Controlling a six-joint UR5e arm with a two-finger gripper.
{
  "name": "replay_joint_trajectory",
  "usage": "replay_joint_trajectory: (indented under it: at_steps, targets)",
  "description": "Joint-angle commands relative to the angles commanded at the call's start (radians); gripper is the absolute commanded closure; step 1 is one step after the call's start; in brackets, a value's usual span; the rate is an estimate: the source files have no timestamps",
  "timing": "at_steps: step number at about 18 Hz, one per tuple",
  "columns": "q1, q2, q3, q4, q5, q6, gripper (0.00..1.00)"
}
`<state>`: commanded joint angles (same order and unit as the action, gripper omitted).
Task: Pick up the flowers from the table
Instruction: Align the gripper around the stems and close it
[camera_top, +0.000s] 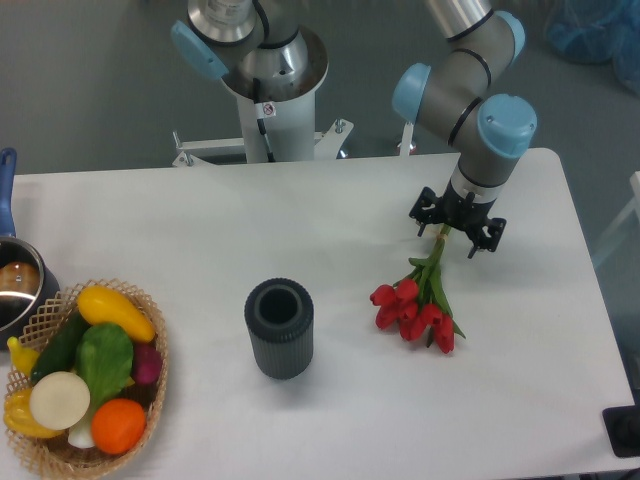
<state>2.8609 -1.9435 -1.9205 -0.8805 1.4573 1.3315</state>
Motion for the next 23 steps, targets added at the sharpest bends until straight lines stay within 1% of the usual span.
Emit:
replay_joint_trajectory:
  at_steps: [6, 13, 23]
  targets:
    - [0.000, 0.000, -0.003, 0.002, -0.014, 0.002, 0.00]
    - [-0.005, -0.017, -0.006, 0.003, -0.014, 0.000, 0.00]
    - [-0.006, -0.018, -0.006, 0.003, -0.012, -0.002, 0.00]
